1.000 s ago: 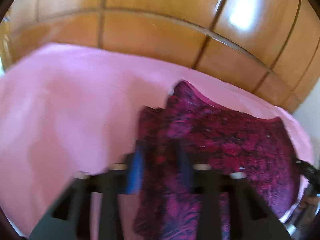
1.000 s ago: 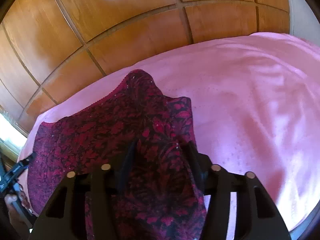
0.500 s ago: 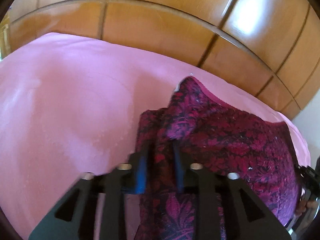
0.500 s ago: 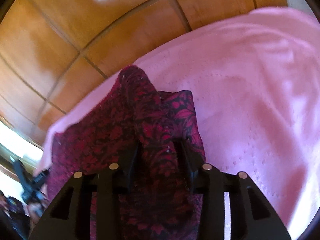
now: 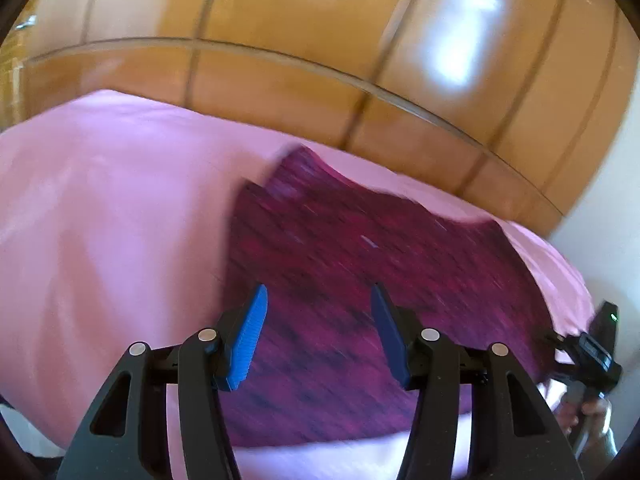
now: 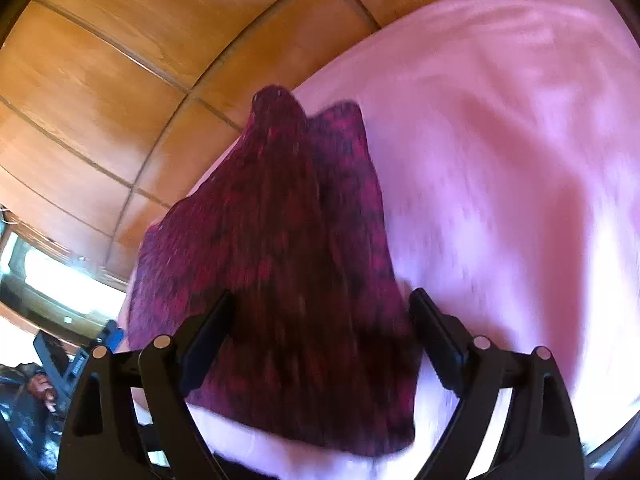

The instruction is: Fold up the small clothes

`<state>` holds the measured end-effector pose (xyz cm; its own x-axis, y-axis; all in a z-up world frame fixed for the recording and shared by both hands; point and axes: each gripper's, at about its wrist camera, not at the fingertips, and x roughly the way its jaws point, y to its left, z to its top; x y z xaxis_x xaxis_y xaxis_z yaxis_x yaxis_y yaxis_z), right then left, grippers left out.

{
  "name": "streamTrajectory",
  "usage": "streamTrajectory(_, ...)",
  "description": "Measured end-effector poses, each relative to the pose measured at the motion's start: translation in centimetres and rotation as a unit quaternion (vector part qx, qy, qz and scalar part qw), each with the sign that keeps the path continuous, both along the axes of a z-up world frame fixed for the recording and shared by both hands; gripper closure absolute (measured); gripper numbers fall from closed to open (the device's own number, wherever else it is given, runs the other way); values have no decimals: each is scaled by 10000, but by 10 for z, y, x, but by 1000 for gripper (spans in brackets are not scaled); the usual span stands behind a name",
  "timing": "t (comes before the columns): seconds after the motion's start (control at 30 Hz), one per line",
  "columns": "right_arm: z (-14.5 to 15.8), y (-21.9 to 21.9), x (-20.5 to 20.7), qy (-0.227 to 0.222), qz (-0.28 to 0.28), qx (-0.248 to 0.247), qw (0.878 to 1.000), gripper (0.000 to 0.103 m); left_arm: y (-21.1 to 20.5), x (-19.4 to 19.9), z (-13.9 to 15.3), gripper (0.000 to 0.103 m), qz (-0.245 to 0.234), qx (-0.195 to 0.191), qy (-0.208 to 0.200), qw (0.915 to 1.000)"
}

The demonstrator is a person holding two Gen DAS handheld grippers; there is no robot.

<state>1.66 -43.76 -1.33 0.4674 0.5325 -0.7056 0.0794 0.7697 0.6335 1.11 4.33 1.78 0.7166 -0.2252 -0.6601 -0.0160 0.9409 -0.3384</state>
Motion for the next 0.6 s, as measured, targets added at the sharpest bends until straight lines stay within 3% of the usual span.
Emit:
streamTrajectory(0.1,-3,0,-14,-40,102,95,9999,17,-30,-4,-9,51,-417,130,137,9990)
streamTrajectory(0.23,-6,3,-13,9,200,120,9997,47,-55,5,-30,51,-649,437,440,9960)
streamTrajectory(0.33,0,9,-14,-18,273,165,9995,66,-52,10,-34,51,-657,343,489,9961)
streamTrajectory(0.5,42,18,-14,-484,358,540,9967,72,-49,12,-34,51,-747,167,530,9957)
streamTrajectory(0.6,70,35,-9,-777,568,530,9939,74,-38,11,-35,51,-683,-289,532,9958)
